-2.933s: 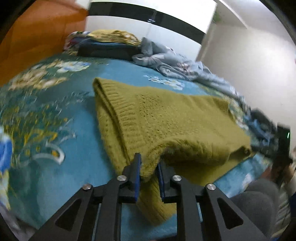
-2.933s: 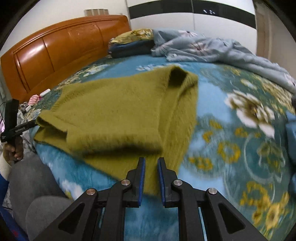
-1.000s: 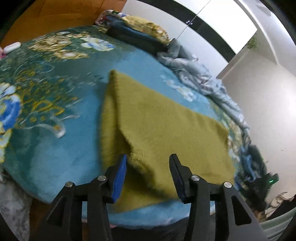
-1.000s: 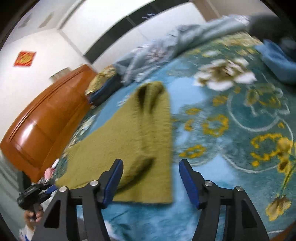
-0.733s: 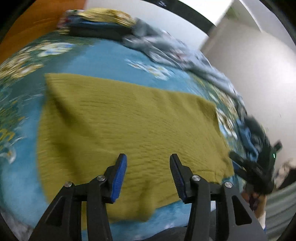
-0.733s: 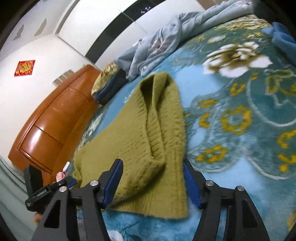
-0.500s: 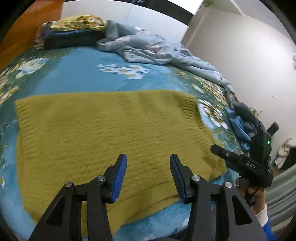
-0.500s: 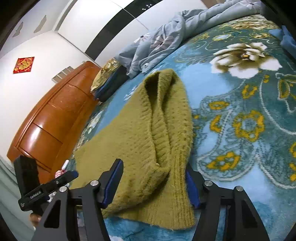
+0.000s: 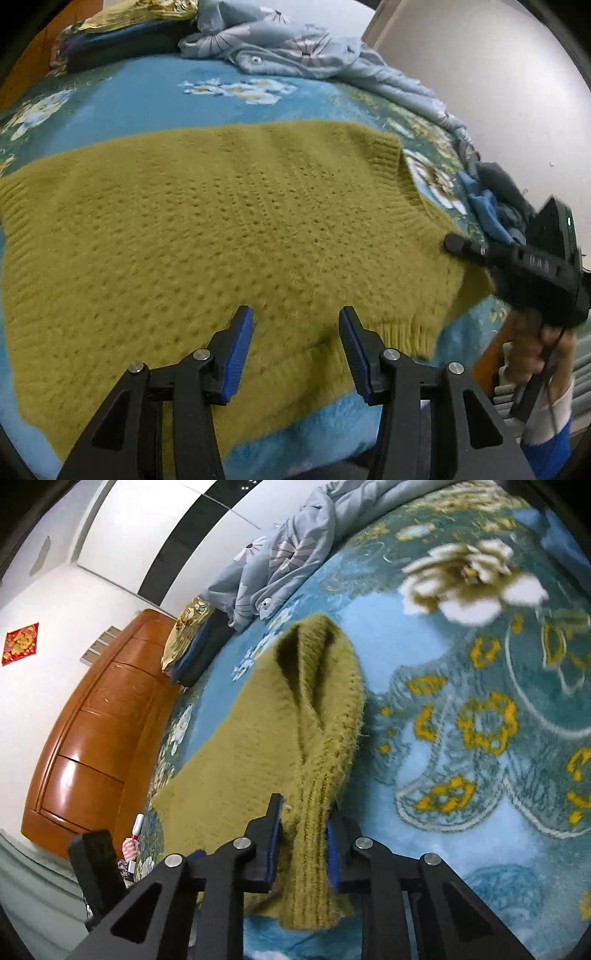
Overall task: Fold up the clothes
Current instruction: 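Fold the sweater lengthwise over itself with the right gripper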
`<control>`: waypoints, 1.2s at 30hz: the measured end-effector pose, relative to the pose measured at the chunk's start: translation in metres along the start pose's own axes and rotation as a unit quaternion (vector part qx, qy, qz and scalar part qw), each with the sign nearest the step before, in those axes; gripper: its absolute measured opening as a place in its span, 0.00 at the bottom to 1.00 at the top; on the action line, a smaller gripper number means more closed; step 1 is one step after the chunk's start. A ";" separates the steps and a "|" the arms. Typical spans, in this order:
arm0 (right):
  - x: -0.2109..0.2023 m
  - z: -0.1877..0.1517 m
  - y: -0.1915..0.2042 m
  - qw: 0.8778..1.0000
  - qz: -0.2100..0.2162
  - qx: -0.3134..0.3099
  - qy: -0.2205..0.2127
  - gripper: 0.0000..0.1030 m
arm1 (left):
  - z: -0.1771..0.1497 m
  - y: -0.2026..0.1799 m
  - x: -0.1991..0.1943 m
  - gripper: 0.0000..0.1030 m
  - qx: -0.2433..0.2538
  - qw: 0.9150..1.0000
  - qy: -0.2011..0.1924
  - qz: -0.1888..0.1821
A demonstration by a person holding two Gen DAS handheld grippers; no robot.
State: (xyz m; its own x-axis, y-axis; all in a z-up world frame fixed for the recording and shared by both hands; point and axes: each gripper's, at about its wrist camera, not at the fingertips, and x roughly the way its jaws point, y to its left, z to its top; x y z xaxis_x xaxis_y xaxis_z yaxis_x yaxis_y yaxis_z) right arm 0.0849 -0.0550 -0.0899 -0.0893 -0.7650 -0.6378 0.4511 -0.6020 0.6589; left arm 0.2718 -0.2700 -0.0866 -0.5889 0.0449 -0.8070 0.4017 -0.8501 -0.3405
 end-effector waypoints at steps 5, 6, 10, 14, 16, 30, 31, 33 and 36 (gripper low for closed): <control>-0.008 0.017 0.066 0.995 -0.037 -0.090 0.006 0.20 | -0.026 0.038 -0.037 0.48 -0.057 0.998 -0.037 -0.012; -0.007 0.020 0.082 0.993 -0.045 -0.111 0.008 0.20 | -0.030 0.049 -0.046 0.48 -0.073 0.996 -0.048 -0.009; 0.018 0.017 0.161 0.972 -0.062 -0.227 0.023 0.20 | -0.043 0.091 -0.082 0.48 -0.126 0.988 -0.088 0.022; 0.043 -0.015 0.226 0.944 -0.041 -0.326 0.041 0.20 | -0.060 0.133 -0.113 0.48 -0.189 0.973 -0.127 0.034; 0.057 -0.034 0.255 0.931 -0.019 -0.361 0.056 0.20 | -0.065 0.151 -0.125 0.48 -0.214 0.966 -0.140 0.044; 0.184 -0.163 0.286 0.881 0.006 -0.428 0.200 0.20 | -0.088 0.199 -0.141 0.48 -0.279 0.946 -0.150 0.065; 0.182 -0.163 0.286 0.881 0.006 -0.429 0.197 0.20 | -0.087 0.200 -0.141 0.48 -0.279 0.947 -0.150 0.063; 0.178 -0.163 0.286 0.879 0.006 -0.438 0.190 0.20 | -0.083 0.198 -0.139 0.48 -0.278 0.947 -0.150 0.049; 0.174 -0.163 0.286 0.873 0.005 -0.451 0.187 0.20 | -0.072 0.194 -0.135 0.48 -0.269 0.950 -0.153 0.027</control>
State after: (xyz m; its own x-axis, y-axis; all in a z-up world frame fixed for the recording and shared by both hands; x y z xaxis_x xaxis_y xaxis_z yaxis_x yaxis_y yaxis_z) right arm 0.3437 -0.3233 -0.0776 0.1388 -0.5399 -0.8302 0.9808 -0.0408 0.1905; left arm 0.4801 -0.4036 -0.0784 -0.7005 -0.2151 -0.6804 0.6892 -0.4511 -0.5670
